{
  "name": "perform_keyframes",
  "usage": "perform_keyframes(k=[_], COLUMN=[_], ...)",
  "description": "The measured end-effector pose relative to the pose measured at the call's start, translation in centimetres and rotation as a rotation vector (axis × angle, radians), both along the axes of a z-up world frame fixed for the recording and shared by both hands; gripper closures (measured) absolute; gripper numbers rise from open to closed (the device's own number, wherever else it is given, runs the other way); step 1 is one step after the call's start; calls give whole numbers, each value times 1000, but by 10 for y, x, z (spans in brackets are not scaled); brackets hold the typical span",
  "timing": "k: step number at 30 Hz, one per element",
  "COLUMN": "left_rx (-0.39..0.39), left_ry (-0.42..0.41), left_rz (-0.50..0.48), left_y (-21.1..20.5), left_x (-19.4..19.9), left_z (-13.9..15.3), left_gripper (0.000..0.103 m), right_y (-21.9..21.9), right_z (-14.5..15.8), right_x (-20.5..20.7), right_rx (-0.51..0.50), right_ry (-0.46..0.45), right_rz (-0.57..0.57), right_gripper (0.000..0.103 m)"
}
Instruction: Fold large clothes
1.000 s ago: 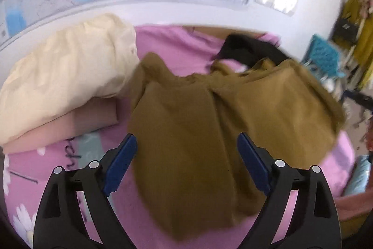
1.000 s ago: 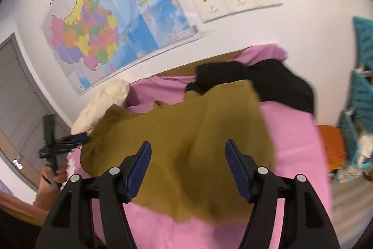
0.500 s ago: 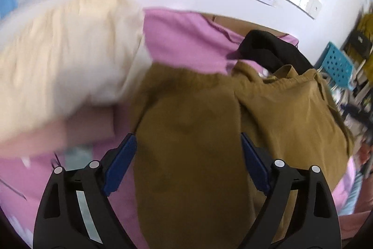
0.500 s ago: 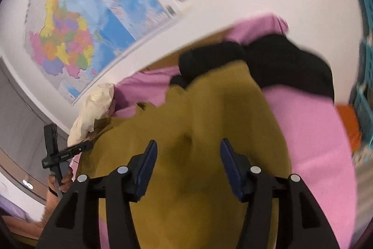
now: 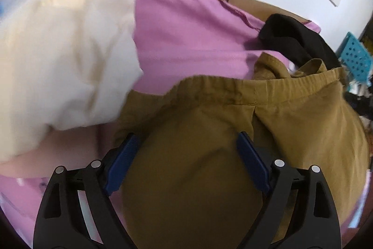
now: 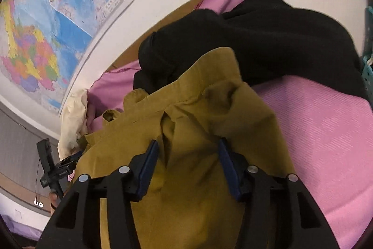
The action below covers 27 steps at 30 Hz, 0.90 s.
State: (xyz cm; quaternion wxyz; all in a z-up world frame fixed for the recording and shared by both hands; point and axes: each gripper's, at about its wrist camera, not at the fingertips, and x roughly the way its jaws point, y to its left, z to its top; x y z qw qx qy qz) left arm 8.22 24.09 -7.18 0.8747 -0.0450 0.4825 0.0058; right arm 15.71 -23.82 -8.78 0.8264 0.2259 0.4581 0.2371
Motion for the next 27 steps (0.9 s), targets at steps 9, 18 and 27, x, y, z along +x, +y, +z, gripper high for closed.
perform_keyframes(k=[9, 18, 27], left_rx=[112, 60, -65], left_ry=[-105, -69, -92], left_rz=[21, 51, 64], left_y=[-16, -7, 12], left_x=[-40, -62, -123], left_z=[34, 21, 28], left_gripper=[19, 18, 16], right_y=[-6, 6, -12], right_z=[44, 1, 31], right_x=[-59, -70, -117], right_rx=[17, -41, 68], right_ry=[-166, -95, -115], right_rz=[34, 49, 34], right_gripper=[39, 34, 31])
